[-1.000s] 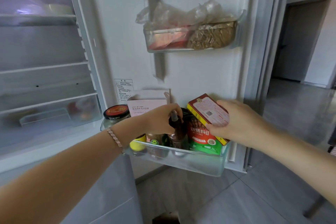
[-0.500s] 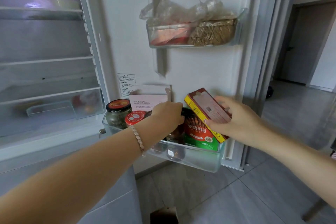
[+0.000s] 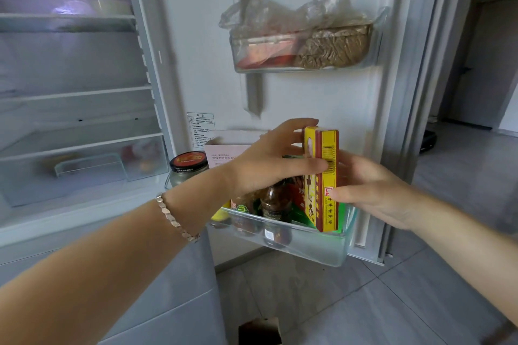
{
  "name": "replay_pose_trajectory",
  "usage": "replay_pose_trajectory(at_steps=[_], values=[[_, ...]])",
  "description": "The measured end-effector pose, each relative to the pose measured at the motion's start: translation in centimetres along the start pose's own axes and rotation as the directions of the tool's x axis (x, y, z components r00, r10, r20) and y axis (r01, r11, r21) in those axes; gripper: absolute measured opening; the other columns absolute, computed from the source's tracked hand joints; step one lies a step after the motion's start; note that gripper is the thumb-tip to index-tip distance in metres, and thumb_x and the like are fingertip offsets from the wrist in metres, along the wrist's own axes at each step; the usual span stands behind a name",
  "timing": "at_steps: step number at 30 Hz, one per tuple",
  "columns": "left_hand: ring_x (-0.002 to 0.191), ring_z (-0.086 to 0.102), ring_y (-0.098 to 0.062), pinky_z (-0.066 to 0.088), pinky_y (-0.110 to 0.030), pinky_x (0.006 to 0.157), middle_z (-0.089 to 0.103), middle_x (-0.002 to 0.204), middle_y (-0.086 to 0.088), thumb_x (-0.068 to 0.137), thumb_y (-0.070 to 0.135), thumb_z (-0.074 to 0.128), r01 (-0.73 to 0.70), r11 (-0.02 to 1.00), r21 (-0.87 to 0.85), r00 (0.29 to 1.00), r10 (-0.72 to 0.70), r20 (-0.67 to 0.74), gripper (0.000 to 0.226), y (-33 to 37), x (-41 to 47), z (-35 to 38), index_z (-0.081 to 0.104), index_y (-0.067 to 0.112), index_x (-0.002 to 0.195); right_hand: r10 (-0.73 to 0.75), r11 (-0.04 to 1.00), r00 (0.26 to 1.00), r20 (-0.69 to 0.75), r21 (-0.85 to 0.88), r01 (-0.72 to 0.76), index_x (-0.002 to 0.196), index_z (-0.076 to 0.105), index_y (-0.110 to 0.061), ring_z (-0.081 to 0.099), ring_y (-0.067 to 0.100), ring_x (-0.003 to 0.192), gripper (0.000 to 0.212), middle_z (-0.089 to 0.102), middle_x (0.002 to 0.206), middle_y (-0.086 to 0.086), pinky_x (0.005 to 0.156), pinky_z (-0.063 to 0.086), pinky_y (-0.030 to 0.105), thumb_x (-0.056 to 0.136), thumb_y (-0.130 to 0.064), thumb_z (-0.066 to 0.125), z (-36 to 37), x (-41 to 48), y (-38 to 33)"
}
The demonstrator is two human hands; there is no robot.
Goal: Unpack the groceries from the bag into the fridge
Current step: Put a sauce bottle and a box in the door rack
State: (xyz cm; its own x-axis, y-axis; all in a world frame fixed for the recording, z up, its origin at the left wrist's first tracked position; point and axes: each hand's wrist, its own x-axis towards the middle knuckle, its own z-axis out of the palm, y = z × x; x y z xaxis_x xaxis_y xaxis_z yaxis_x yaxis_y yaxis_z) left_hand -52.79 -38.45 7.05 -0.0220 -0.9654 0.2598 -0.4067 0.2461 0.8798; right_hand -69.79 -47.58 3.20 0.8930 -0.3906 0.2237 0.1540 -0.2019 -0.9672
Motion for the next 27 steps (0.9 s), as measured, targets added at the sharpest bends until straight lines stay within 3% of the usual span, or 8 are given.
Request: replay_pose_trajectory(at_steps=[5,9,12,15,16,19,24,27], values=[[0.071,0.062,0.009,0.050,-0.007,0.064,0.061,0.104,0.011,0.068,0.019,0.083,0.003,0.996,0.093,0.958,0.024,-0.285,0.064,-0.3,0.1,0.7,0.050,0.026,0.122,-0.011,0.973,0.994,-0.106,-0.229,-0.014,0.106,0.058,-0.032,0.068,0.006,0.093,0.048,0.073,0.101,-0.010,0.076,0.055,0.018,0.068,-0.010,0.079,0.6,-0.1,-0.8],[0.082,0.060,0.002,0.053,-0.018,0.071,0.059,0.103,0.012,0.070,0.032,0.080,-0.054,0.961,0.273,0.931,0.147,-0.335,0.060,-0.2,0.6,1.2,0.049,0.028,0.121,-0.228,0.807,0.920,-0.320,-0.590,-0.006,0.101,0.057,-0.031,0.066,-0.005,0.080,0.023,0.068,0.094,-0.013,0.062,0.051,0.010,0.080,-0.027,0.068,1.6,0.0,-1.6],[0.098,0.060,-0.010,0.049,-0.029,0.086,0.060,0.117,0.006,0.082,0.044,0.065,0.016,0.868,0.496,0.956,0.131,-0.261,0.052,-0.9,0.8,-0.1,0.046,0.026,0.128,-0.272,0.744,0.882,-0.385,-0.666,-0.061,0.118,0.044,-0.029,0.066,0.012,0.092,0.043,0.063,0.107,-0.007,0.075,0.056,0.030,0.083,-0.020,0.067,1.0,-0.1,-0.9],[0.110,0.053,-0.014,0.043,-0.029,0.090,0.051,0.130,0.004,0.087,0.043,0.059,0.128,0.572,0.810,0.990,-0.026,-0.138,0.051,-3.3,0.2,-1.3,0.044,0.024,0.132,-0.248,0.728,0.915,-0.317,-0.684,-0.040,0.123,0.026,-0.064,0.065,0.014,0.094,0.080,0.058,0.116,-0.007,0.080,0.056,0.036,0.081,-0.010,0.068,0.8,-0.7,0.9],[0.109,0.052,-0.014,0.041,-0.026,0.088,0.049,0.130,0.002,0.088,0.040,0.060,0.103,0.535,0.839,0.995,-0.055,-0.087,0.048,-4.0,-0.2,-1.4,0.046,0.023,0.131,-0.224,0.699,0.935,-0.276,-0.714,-0.043,0.118,0.023,-0.069,0.064,0.011,0.095,0.083,0.057,0.117,-0.009,0.083,0.055,0.033,0.082,-0.009,0.068,0.9,-0.9,1.7],[0.100,0.048,-0.010,0.033,-0.015,0.082,0.046,0.127,0.001,0.089,0.026,0.061,0.039,0.619,0.784,0.999,-0.044,-0.015,0.042,-5.6,-0.9,-1.9,0.050,0.022,0.130,-0.134,0.563,0.968,-0.214,-0.820,-0.103,0.121,0.036,-0.057,0.060,0.006,0.103,0.064,0.058,0.119,-0.011,0.087,0.053,0.028,0.084,-0.016,0.068,1.3,-1.0,3.9],[0.079,0.043,-0.004,0.034,-0.016,0.074,0.041,0.097,0.006,0.088,0.021,0.063,0.034,0.698,0.715,0.999,-0.025,-0.022,0.028,-6.0,-0.1,-2.2,0.057,0.020,0.115,-0.024,0.392,0.973,-0.229,-0.898,-0.201,0.126,0.043,-0.034,0.050,0.001,0.052,0.039,0.066,0.086,-0.008,0.051,0.042,0.024,0.089,-0.036,0.057,1.5,-1.2,4.1],[0.077,0.043,-0.009,0.034,-0.016,0.062,0.040,0.087,0.005,0.087,0.024,0.063,0.035,0.662,0.749,0.999,-0.043,-0.009,0.021,-5.8,0.4,-2.3,0.060,0.018,0.107,-0.004,0.354,0.959,-0.284,-0.897,-0.264,0.120,0.041,-0.024,0.054,0.004,0.065,0.033,0.060,0.100,-0.005,0.060,0.050,0.029,0.091,-0.032,0.055,1.8,-1.3,3.6]])
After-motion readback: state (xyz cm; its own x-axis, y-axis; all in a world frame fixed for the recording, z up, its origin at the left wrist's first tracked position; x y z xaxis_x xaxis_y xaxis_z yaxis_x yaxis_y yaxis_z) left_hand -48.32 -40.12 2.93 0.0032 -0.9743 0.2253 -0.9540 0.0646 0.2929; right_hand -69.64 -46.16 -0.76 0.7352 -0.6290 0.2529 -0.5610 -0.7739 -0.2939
